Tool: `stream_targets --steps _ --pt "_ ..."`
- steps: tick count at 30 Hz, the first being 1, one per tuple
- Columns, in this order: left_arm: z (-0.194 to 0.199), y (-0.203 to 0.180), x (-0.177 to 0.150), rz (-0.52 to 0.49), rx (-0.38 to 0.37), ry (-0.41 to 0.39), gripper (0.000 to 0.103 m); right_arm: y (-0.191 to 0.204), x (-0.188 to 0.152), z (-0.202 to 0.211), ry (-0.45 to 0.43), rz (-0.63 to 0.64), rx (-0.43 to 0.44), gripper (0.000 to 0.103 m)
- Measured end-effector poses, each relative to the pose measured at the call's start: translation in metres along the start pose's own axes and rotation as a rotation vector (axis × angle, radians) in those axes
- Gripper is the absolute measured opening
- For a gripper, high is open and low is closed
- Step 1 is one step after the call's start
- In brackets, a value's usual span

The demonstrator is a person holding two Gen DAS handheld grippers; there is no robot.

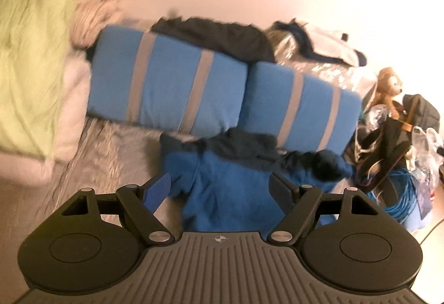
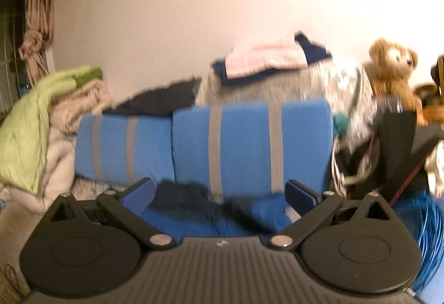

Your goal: Fold clothes

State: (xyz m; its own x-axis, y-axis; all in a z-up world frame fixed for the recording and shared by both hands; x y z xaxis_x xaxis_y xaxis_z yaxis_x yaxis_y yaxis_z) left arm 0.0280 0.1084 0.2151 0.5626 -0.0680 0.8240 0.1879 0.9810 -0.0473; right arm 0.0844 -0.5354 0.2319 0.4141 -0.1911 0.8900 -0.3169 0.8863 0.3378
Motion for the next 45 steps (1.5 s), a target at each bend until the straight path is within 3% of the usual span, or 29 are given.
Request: stream_targets --steps 13,19,24,28,32,37,45 --pt "-0.013 -0.040 0.082 -0.056 -0.118 -0.206 0.078 0.007 0.114 -0.011 -0.183 -0.026 -0.033 0.103" --pt "-0.037 -0.047 0.114 -0.045 -0.087 -0.306 0.078 -0.003 0.155 -0.030 -0.260 -0.033 -0.124 0.103" --pt "-0.068 -0.056 0.125 -0.043 -0.014 -0.322 0.079 -0.021 0.166 -0.053 -0.281 -0.088 -0.177 0.103" --pt "-0.112 -0.070 0.120 -0.065 0.072 -0.298 0.081 -0.032 0.156 -0.078 -0.279 -0.075 -0.221 0.103" --pt "-0.173 -0.083 0.100 -0.032 0.107 -0.242 0.081 -0.043 0.132 -0.118 -0.254 -0.060 -0.256 0.103" --pt "-0.239 -0.102 0.052 0.009 0.073 -0.185 0.081 -0.053 0.084 -0.166 -0.199 -0.030 -0.284 0.103" --pt "-0.312 -0.132 -0.027 -0.004 0.046 -0.080 0.081 -0.063 -0.006 -0.216 -0.106 0.071 -0.301 0.103"
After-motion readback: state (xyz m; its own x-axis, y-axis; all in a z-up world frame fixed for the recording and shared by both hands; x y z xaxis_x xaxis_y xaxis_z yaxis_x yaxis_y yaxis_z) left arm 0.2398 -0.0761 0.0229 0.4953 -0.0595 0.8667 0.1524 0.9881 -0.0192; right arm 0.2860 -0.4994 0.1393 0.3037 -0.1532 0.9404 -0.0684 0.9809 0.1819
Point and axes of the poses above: each gripper's, at about its wrist camera, not at the fingertips, and z roughly against the way its jaws point, y to its left, x to its top, the point moved 4 cm from there along -z, roughly the way its jaws point, and after that the axes turned 11 degrees about -z, right-handed, at the moved point
